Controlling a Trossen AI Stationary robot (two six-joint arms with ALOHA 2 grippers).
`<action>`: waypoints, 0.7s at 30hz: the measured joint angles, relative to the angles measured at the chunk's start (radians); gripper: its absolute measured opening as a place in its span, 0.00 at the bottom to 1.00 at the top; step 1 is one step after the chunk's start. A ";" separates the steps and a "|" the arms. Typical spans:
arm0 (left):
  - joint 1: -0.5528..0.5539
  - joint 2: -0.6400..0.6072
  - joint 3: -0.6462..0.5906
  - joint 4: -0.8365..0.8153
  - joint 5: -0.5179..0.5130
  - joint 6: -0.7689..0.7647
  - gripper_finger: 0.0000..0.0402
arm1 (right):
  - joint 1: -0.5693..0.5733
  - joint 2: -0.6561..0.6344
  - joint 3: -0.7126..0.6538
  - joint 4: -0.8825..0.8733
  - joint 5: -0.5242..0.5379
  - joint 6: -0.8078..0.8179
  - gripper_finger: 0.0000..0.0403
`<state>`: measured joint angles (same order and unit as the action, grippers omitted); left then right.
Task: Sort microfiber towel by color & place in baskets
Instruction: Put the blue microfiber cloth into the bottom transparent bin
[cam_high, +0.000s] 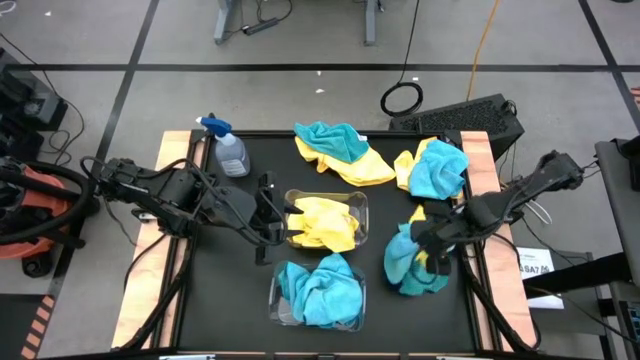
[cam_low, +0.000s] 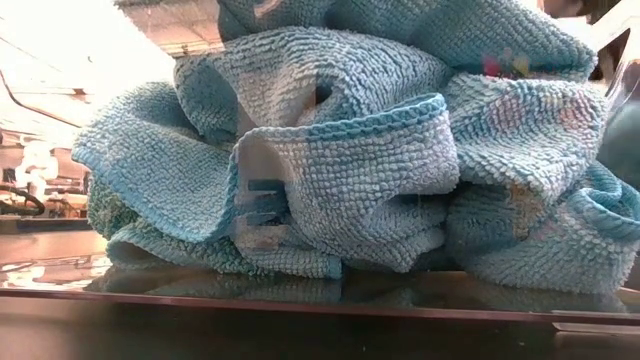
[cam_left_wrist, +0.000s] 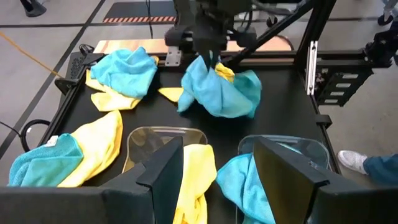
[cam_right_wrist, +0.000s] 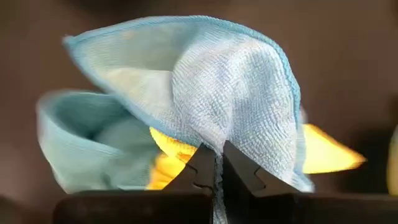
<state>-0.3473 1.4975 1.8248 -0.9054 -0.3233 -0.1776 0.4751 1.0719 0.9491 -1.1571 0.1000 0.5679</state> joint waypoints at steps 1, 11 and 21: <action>0.000 0.000 0.000 0.008 0.000 0.000 0.50 | 0.000 -0.011 0.023 -0.030 0.004 0.004 0.00; 0.000 0.000 0.000 0.016 0.000 0.000 0.50 | 0.005 -0.135 0.162 -0.261 0.053 0.146 0.01; 0.000 0.000 0.000 0.016 -0.001 0.001 0.50 | 0.005 -0.155 0.102 -0.149 0.054 0.172 0.20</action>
<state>-0.3473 1.4975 1.8248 -0.8898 -0.3244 -0.1764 0.4797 0.9165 1.0507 -1.3062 0.1539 0.7396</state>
